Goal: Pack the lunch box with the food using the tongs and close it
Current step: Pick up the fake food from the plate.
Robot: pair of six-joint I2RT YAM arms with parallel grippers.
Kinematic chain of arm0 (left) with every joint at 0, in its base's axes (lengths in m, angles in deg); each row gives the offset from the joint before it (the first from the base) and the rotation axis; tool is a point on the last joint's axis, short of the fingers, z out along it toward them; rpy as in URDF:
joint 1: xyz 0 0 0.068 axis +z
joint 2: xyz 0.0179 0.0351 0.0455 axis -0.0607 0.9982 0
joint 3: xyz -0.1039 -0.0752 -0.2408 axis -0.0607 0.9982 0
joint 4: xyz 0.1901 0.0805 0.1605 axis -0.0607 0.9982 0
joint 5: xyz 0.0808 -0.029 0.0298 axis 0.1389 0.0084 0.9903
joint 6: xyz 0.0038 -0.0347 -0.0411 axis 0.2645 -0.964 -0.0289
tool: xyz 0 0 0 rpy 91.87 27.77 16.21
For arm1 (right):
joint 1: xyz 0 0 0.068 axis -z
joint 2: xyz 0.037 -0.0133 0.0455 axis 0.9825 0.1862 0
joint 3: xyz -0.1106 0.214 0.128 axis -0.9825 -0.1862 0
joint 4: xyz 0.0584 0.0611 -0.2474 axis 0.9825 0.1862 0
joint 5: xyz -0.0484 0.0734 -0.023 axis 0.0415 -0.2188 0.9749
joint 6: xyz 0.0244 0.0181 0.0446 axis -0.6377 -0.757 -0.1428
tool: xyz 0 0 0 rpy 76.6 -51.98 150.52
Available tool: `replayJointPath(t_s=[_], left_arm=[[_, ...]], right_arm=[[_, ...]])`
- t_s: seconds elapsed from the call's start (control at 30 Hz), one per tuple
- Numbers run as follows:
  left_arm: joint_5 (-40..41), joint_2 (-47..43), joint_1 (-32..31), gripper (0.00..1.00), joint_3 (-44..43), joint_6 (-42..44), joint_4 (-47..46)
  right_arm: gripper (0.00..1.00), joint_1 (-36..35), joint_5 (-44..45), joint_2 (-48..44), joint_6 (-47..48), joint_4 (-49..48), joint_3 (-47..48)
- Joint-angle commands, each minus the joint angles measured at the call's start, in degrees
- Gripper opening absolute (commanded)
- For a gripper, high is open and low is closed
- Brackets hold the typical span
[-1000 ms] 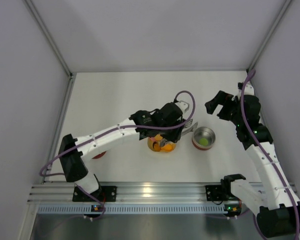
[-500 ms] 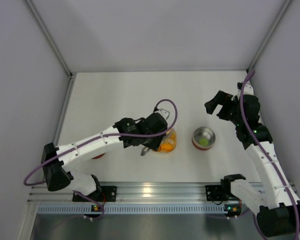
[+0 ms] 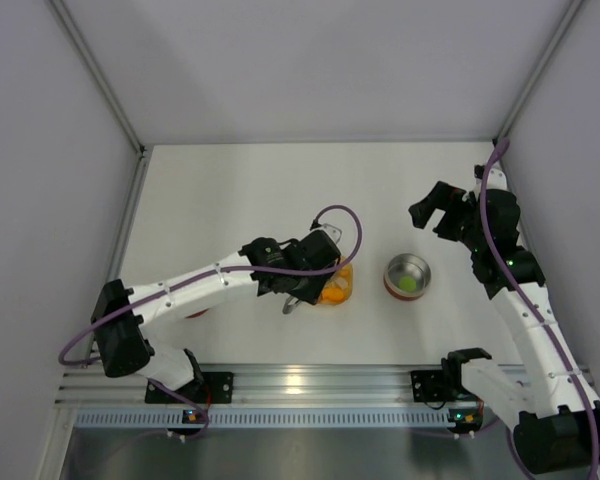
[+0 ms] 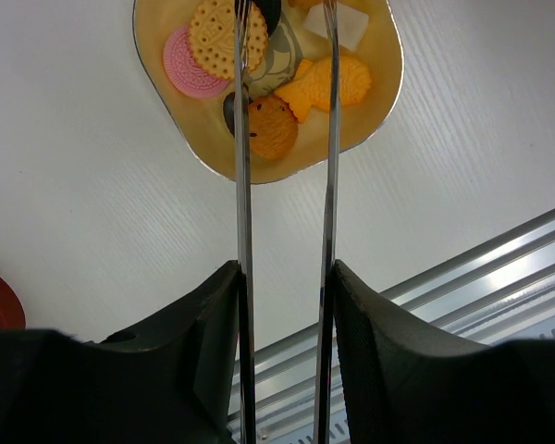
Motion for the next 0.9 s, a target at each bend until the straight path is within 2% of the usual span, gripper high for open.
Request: replayJointPath(t_s=[0.0,0.37,0.87], left_arm=[[-0.4,0.1,-0.3,0.47,0.2,1.0,-3.0],[-2.6,-0.2,-0.3,0.47,0.4,2.1,-4.6],[-2.3,3.6,-0.3,0.48,0.8,2.9,-5.9]], right_arm=[[1.0,0.0,-0.4,-0.3,0.4,-1.5,0.1],[0.99,0.0,-0.6,-0.2,0.2,-1.8,-0.1],[0.99,0.0,-0.4,0.2,0.6,-1.7,0.2]])
